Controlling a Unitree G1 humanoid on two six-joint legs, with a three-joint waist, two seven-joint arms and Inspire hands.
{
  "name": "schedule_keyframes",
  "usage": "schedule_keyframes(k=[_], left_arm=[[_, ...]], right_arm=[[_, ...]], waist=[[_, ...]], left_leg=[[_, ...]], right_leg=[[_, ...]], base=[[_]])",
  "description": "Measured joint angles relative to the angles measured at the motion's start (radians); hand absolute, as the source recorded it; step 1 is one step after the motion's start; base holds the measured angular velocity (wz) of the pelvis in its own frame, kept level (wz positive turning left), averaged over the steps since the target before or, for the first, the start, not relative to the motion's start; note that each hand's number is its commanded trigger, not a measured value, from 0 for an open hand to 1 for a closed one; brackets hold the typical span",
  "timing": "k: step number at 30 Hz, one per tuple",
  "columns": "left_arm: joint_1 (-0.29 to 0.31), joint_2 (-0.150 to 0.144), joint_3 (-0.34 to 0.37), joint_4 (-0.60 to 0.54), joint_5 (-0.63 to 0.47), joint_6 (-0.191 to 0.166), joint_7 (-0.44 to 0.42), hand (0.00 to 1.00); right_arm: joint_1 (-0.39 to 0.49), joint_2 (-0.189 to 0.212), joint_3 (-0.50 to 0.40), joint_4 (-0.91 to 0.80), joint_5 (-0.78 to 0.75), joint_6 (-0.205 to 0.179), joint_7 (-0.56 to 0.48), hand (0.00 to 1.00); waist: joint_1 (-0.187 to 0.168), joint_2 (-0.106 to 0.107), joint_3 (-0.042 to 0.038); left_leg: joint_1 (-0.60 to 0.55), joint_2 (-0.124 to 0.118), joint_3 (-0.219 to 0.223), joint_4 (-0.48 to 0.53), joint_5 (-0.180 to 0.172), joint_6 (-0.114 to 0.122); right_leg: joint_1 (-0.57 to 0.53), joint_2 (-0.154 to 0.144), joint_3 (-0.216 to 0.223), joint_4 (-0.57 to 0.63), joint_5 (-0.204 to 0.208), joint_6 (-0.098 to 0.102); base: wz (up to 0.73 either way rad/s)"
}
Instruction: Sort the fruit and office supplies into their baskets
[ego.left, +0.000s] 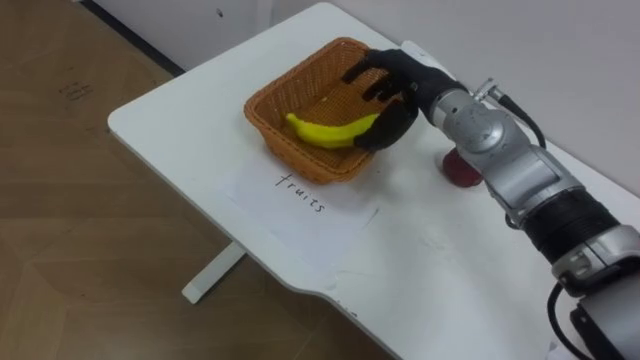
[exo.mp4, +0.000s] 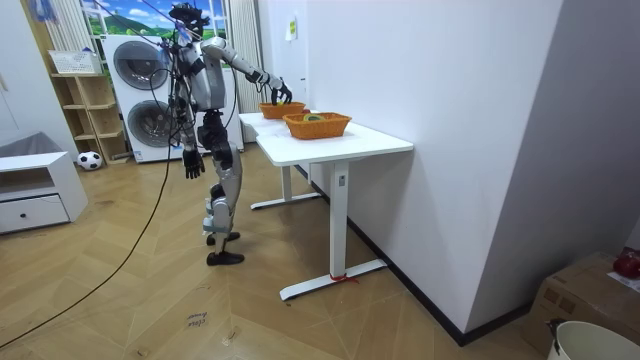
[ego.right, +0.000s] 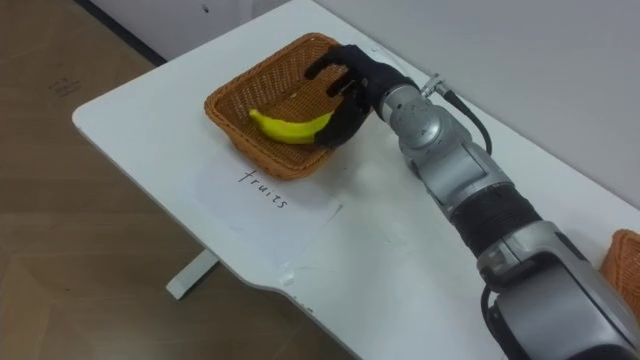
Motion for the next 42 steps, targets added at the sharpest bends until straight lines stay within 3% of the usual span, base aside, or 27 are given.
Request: schedule_keyframes(k=[8,16,23,25,26,28,42], left_arm=[[0.001,0.000,0.000,0.001,0.007,0.000,0.001,0.00],[0.000,0.001,0.005,-0.009,0.041,-0.017,0.003,0.00],[0.005,-0.011,0.007,-0.011,0.055,-0.015,0.004,0.00],[0.008,-0.026,0.013,-0.012,0.057,-0.015,0.005,0.00],[0.010,-0.029,0.013,-0.013,0.057,-0.015,0.006,0.00],[0.020,-0.041,0.013,-0.016,0.057,-0.014,0.020,0.00],[0.032,-0.055,0.016,-0.024,0.055,-0.012,0.025,0.00]], right_arm=[[0.000,0.000,-0.001,-0.031,0.006,-0.001,-0.003,0.00],[0.001,-0.007,-0.047,-0.047,0.103,-0.044,-0.058,0.00],[0.002,-0.007,-0.157,-0.089,0.198,-0.067,-0.162,0.00],[0.011,-0.008,-0.194,-0.109,0.219,-0.076,-0.193,0.00],[0.014,-0.008,-0.204,-0.115,0.226,-0.078,-0.201,0.00],[0.029,-0.007,-0.239,-0.127,0.251,-0.085,-0.231,0.00],[0.061,-0.006,-0.295,-0.111,0.352,-0.087,-0.317,0.00]], waist=[[-0.017,0.002,0.0014],[-0.051,0.002,0.0010],[-0.082,0.035,0.0007],[-0.085,0.056,-0.0100],[-0.088,0.056,-0.0150],[-0.107,0.070,-0.0199],[-0.180,0.092,-0.0073]], left_leg=[[0.000,0.000,0.001,0.001,0.000,0.000],[-0.010,-0.002,-0.007,0.016,0.000,0.000],[-0.010,-0.002,0.003,0.021,0.000,0.000],[-0.009,-0.001,0.011,0.020,0.000,0.000],[-0.008,-0.001,0.013,0.020,0.000,0.000],[-0.003,-0.001,0.016,0.020,0.002,0.001],[0.020,0.001,0.049,0.014,0.001,0.002]], right_leg=[[0.000,0.000,0.002,0.000,0.000,0.000],[0.000,-0.001,-0.005,-0.001,0.000,0.000],[-0.002,-0.001,0.006,0.000,0.000,0.000],[-0.004,-0.002,0.009,0.000,0.000,0.000],[-0.004,-0.003,0.007,0.000,0.000,0.000],[0.001,-0.004,0.002,0.000,0.000,0.000],[0.017,-0.006,0.032,0.001,0.000,0.000]], base=[[0.00],[0.04],[-0.04],[-0.12],[-0.05],[0.00],[-0.06]])
